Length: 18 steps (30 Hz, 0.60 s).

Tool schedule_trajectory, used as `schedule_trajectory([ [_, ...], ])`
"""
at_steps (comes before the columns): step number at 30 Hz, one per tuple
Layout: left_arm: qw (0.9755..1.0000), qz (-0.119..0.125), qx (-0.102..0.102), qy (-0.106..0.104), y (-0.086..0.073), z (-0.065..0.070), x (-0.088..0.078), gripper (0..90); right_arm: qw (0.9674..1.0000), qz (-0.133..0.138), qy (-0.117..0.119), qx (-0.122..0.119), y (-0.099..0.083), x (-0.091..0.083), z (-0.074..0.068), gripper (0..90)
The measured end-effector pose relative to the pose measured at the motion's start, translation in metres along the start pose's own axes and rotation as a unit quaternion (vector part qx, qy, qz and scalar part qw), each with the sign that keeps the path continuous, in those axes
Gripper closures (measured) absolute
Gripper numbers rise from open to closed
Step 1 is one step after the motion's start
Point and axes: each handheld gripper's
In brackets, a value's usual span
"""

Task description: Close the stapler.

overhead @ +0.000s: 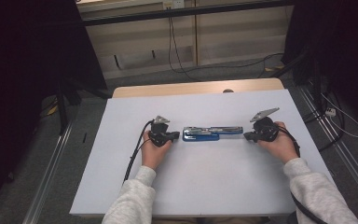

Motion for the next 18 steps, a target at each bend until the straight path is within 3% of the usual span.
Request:
schedule_trajectory([
  [3, 0.9999, -0.006, 0.005, -0.007, 0.0015, 0.0015, 0.0017, 90.0, 1.0000, 0.003, 0.001, 0.005, 0.0012, 0.0019, -0.0004, 90.0],
  [8, 0.9999, -0.005, 0.013, 0.000, 0.0040, 0.0059, 0.0073, 90.0, 0.9999, 0.011, 0.004, 0.007, 0.0033, 0.0052, -0.0010, 90.0],
  [18, 0.9999, -0.006, 0.008, -0.001, 0.0046, 0.0052, 0.0077, 90.0, 0.9998, 0.015, 0.009, 0.011, 0.0042, 0.0054, 0.0003, 90.0],
])
Point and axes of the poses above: each handheld gripper's, and its own axes: x roughly forward along the jaws, y roughly out of its top, z roughly to its right, and after that the axes turned 7 degrees about -y, right-handed
